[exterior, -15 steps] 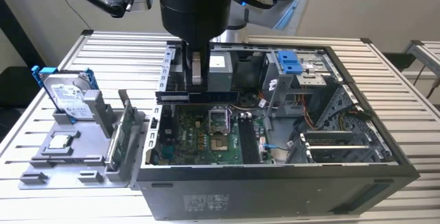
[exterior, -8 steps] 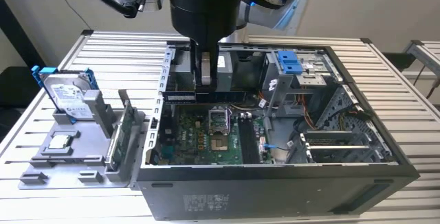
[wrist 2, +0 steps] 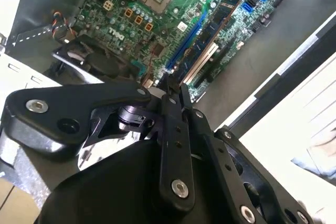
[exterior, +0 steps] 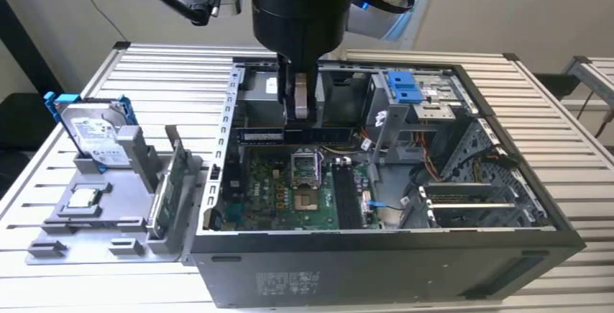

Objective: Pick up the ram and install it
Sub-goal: 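Pick up the ram and move it above insertion slot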

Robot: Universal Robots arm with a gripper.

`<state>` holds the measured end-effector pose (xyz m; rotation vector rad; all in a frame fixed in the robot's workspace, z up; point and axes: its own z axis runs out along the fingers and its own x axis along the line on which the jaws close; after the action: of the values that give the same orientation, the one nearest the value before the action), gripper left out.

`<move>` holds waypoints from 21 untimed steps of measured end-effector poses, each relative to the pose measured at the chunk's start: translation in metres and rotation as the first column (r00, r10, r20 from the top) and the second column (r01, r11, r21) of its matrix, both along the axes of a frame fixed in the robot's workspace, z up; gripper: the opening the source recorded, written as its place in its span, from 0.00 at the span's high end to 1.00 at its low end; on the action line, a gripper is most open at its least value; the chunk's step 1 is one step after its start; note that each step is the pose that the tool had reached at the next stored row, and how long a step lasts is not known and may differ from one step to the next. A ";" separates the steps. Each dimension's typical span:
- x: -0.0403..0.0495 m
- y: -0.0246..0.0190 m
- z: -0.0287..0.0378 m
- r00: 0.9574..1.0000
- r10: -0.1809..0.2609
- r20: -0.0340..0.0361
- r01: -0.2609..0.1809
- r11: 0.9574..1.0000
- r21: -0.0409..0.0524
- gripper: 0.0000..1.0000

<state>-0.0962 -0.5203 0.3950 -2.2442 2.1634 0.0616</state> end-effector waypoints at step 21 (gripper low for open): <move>0.0319 0.0000 0.0000 1.000 0.000 0.000 0.000 1.000 0.000 0.86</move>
<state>-0.0644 -0.5203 0.3951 -2.2444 2.1637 0.0619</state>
